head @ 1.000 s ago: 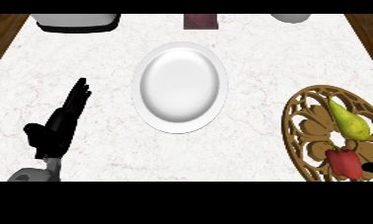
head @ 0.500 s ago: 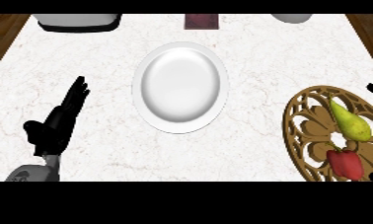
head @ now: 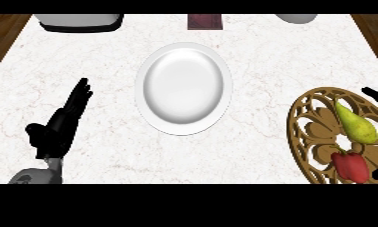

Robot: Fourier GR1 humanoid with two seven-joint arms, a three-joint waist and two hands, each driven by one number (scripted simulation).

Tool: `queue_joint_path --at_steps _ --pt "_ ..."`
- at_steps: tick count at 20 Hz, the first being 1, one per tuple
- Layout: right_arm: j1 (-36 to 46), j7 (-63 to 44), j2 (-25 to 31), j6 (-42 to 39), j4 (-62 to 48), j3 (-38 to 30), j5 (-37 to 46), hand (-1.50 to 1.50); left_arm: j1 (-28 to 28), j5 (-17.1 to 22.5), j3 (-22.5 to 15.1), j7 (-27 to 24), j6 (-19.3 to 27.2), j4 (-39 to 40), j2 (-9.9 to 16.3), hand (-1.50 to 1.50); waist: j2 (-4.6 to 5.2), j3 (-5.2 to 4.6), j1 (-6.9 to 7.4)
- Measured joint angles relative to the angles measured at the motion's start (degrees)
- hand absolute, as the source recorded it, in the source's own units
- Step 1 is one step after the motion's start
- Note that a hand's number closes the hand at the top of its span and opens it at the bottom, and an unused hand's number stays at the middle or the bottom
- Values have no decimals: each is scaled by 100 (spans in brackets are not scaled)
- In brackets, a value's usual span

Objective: Pick the pear from the placemat and place it in the plate

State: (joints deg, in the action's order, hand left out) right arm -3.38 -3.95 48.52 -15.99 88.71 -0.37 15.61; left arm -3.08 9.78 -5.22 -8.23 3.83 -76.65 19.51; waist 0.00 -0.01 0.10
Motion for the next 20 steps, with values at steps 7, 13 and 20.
queue_joint_path --at_steps 7,13,20 --pt "639 136 -498 -189 -777 67 748 -150 165 -147 171 126 -160 -263 -74 0 -8 -22 15" --pt "842 226 -762 -118 -1198 17 1394 -150 -143 -252 358 212 -275 -26 -192 0 -19 -51 -8" --pt "1254 788 -922 -309 -1912 91 1755 150 -89 -365 422 199 -337 -66 -281 0 -27 -81 9"
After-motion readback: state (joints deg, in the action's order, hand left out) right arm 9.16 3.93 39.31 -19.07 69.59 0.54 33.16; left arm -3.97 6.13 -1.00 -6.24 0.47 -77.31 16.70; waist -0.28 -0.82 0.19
